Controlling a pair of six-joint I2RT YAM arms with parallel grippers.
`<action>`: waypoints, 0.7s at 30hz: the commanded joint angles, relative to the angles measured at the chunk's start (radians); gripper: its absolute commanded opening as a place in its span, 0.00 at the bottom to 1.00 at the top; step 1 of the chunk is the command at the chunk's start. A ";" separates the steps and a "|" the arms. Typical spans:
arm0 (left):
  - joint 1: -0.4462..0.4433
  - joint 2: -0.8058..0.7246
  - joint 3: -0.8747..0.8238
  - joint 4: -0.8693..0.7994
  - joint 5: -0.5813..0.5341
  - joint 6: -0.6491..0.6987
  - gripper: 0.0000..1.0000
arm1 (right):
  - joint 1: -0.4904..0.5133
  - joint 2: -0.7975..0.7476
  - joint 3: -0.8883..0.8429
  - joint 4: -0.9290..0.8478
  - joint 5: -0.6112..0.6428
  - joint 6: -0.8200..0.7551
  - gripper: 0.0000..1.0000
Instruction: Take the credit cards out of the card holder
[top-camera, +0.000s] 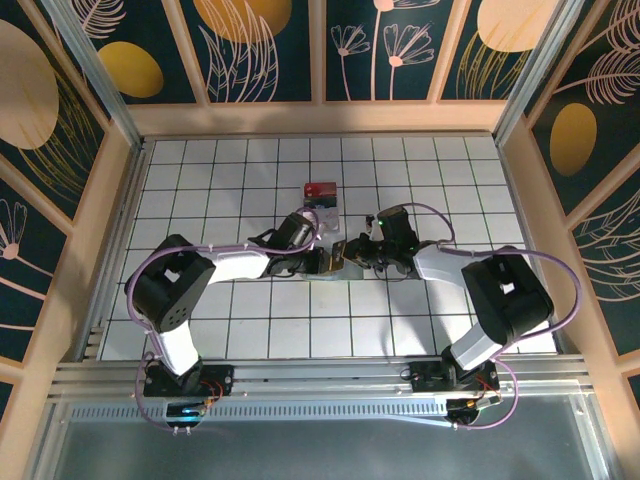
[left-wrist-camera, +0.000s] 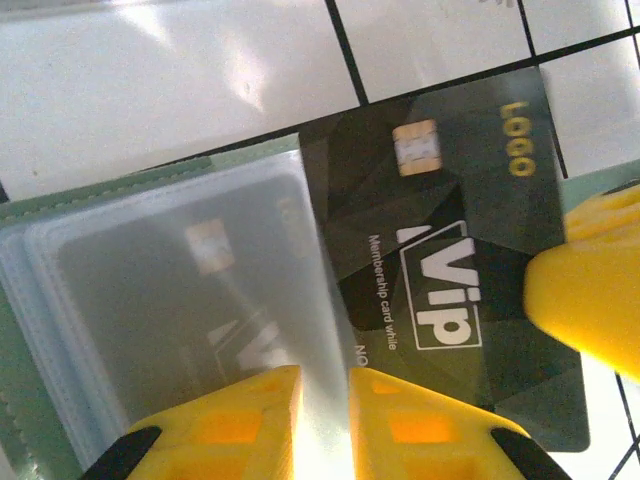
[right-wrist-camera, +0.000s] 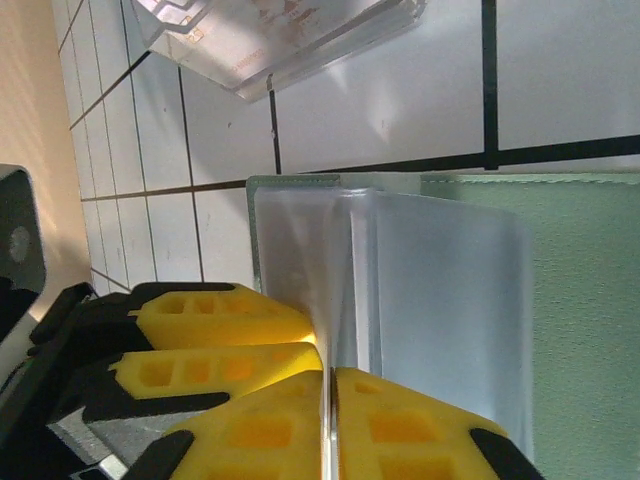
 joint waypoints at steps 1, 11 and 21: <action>-0.007 0.035 0.016 0.006 0.030 0.021 0.19 | 0.014 0.028 0.033 0.015 0.009 0.004 0.14; -0.008 0.036 -0.003 0.019 0.029 0.005 0.17 | 0.034 0.062 0.060 -0.006 0.038 0.000 0.00; -0.003 -0.150 -0.015 -0.017 -0.192 0.017 0.40 | 0.030 -0.032 0.096 -0.152 0.151 -0.106 0.00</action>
